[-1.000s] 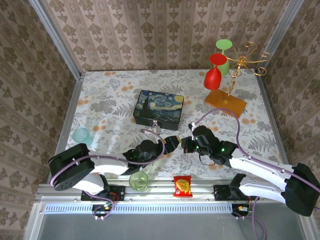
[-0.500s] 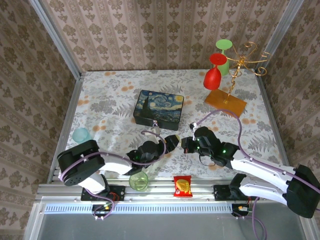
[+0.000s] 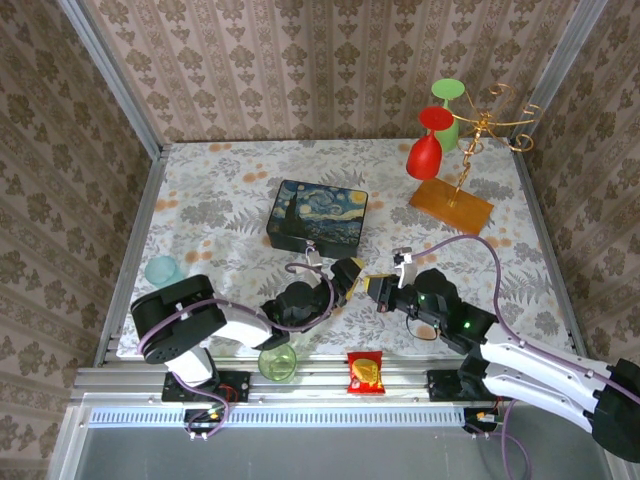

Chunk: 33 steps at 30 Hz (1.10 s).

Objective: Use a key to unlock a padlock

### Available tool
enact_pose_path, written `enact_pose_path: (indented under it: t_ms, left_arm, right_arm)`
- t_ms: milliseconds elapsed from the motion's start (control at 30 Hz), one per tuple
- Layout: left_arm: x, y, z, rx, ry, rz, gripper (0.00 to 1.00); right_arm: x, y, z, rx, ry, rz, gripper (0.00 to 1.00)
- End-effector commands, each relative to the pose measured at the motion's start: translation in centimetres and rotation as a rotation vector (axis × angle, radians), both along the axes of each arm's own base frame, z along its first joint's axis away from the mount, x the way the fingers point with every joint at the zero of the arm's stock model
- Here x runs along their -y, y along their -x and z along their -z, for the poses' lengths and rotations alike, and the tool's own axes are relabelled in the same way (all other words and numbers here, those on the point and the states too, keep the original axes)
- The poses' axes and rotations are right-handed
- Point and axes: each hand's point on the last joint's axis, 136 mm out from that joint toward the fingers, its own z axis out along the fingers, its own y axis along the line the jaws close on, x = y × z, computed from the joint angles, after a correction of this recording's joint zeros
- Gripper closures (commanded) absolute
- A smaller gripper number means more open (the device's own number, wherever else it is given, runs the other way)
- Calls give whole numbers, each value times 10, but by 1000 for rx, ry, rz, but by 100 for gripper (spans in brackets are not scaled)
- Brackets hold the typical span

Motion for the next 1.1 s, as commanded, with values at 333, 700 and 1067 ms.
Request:
enact_pose_path:
  t_ms: [333, 700, 1067]
  left_arm:
    - [8, 5, -6, -36, 81, 17, 45]
    - [5, 2, 3, -18, 38, 8, 75]
    - [11, -1, 12, -8, 7, 20, 100]
  right_arm:
    - [-5, -2, -6, 83, -22, -23, 100]
    - [-5, -2, 4, 59, 11, -29, 100]
    - [-3, -1, 3, 58, 19, -23, 100]
